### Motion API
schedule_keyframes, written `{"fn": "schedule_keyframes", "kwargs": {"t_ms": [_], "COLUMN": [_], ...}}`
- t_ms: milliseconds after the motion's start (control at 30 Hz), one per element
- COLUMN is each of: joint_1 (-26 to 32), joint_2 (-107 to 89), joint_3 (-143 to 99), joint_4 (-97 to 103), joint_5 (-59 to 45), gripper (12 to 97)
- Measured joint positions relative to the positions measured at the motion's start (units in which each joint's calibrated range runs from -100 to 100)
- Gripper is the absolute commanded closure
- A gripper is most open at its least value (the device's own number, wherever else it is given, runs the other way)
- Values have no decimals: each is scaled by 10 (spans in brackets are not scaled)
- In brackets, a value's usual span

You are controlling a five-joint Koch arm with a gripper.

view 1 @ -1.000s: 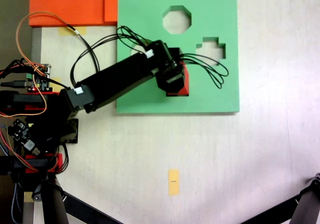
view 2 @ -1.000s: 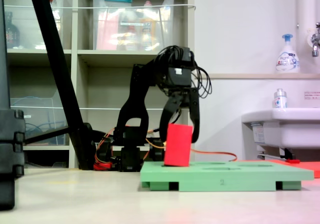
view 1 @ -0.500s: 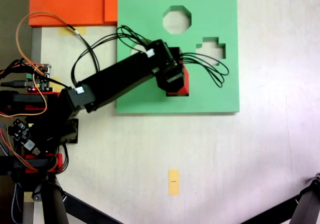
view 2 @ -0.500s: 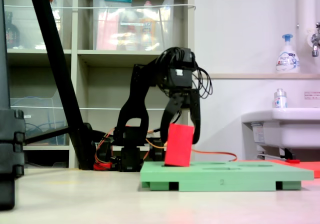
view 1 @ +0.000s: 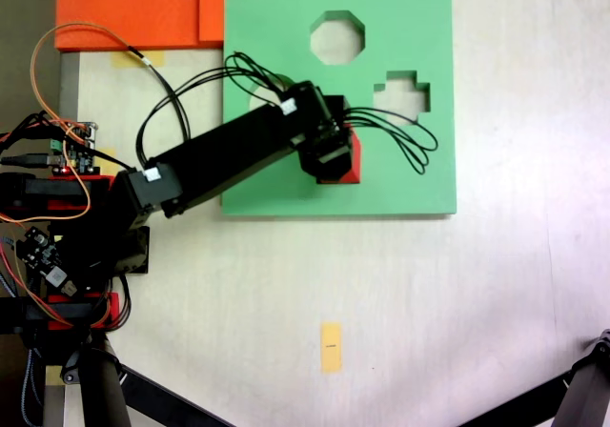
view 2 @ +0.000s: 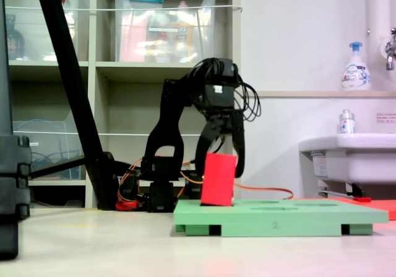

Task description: Put the square block into the corresponding hole

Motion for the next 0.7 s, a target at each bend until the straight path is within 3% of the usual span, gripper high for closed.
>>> {"fn": "schedule_keyframes", "kwargs": {"t_ms": [700], "joint_1": [8], "joint_2": [63], "joint_3": [-17], "joint_4": [4], "joint_5": [0], "gripper": [787]}}
